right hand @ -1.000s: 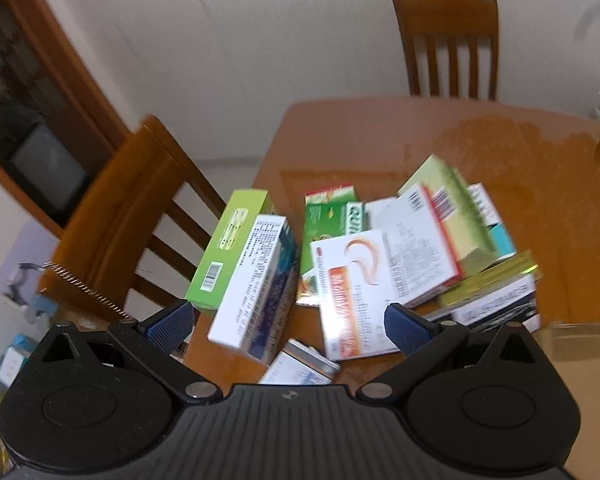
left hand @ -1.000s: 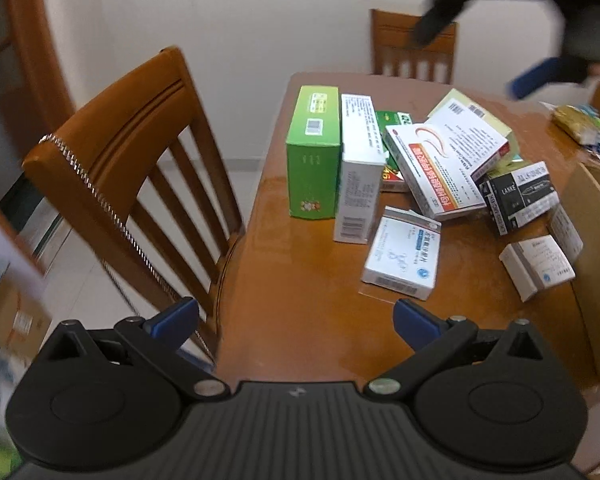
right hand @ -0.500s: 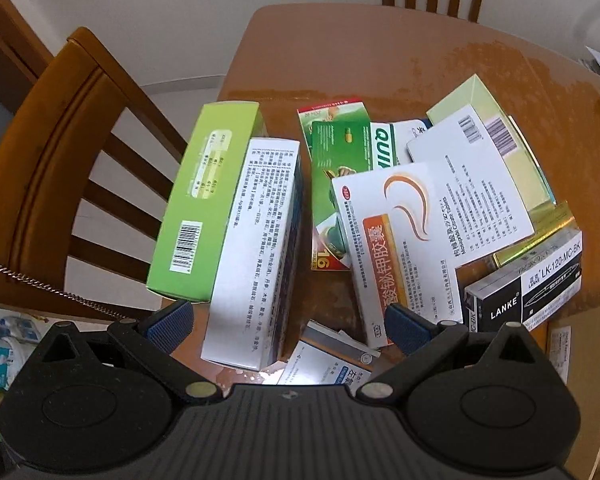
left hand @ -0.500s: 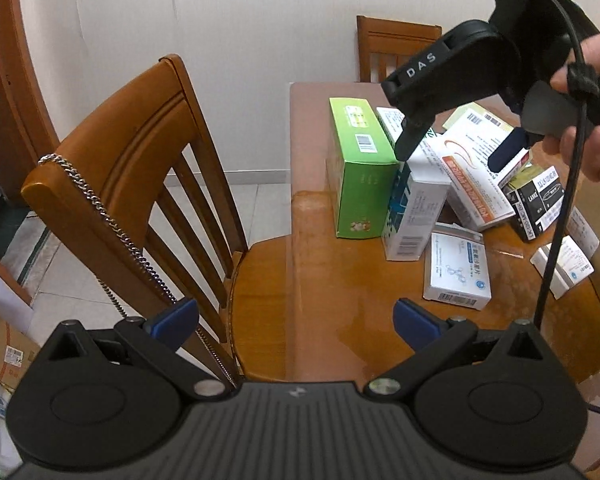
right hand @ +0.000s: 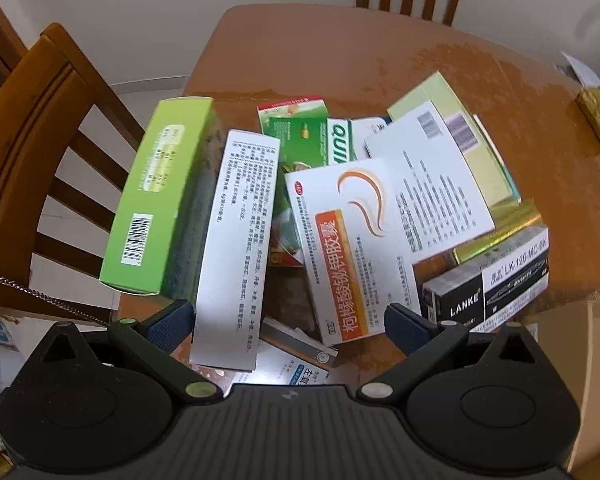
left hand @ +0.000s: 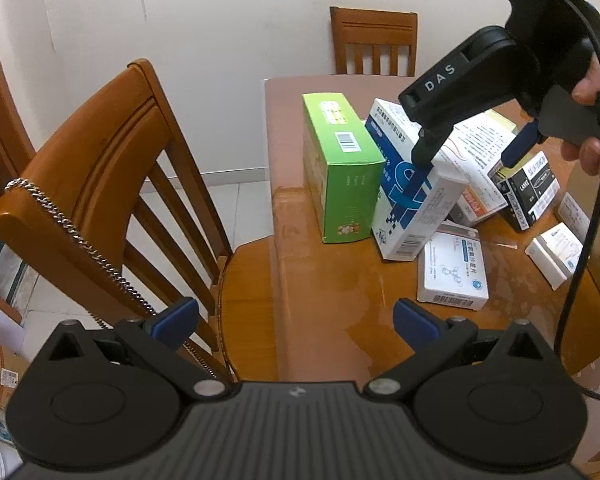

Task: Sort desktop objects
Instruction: 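Move the right gripper toward the white-blue Shenshitong Keli box, then close the right gripper on the white-blue Shenshitong Keli box, then lift the white-blue box with the right gripper off the pile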

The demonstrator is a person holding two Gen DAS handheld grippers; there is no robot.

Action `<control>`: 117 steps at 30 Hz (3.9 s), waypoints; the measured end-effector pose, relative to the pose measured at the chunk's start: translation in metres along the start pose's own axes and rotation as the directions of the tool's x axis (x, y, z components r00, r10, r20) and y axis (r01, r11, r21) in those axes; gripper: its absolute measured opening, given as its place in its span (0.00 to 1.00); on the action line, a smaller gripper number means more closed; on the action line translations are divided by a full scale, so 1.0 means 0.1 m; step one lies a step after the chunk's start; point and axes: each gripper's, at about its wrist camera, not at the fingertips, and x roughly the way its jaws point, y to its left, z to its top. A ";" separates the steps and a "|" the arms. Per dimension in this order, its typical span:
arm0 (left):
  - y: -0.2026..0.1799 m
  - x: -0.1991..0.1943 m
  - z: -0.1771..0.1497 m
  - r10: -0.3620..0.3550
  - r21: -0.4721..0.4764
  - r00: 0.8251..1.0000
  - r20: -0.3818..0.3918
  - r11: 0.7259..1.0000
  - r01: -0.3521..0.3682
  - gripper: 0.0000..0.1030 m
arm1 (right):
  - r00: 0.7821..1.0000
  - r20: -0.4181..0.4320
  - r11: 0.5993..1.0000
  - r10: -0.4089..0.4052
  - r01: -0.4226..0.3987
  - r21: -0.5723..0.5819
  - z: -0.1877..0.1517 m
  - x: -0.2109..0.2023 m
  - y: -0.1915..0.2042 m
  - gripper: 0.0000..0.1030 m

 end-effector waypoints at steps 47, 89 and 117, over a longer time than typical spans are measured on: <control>-0.20 0.09 -0.01 0.005 0.066 1.000 -0.007 0.998 -0.005 1.00 | 0.963 -0.020 0.961 0.267 -0.265 0.075 -0.20 -0.18 -0.34 0.37; -0.85 0.24 -0.35 0.024 0.310 0.999 -0.022 0.951 -0.016 1.00 | 0.996 0.029 0.996 0.084 -0.084 -0.004 -1.20 -0.39 -0.59 0.81; -0.39 0.09 -0.64 0.019 0.280 1.000 -0.015 0.960 -0.014 1.00 | 0.974 0.034 0.961 -0.226 0.228 -0.155 -1.25 0.20 0.35 0.98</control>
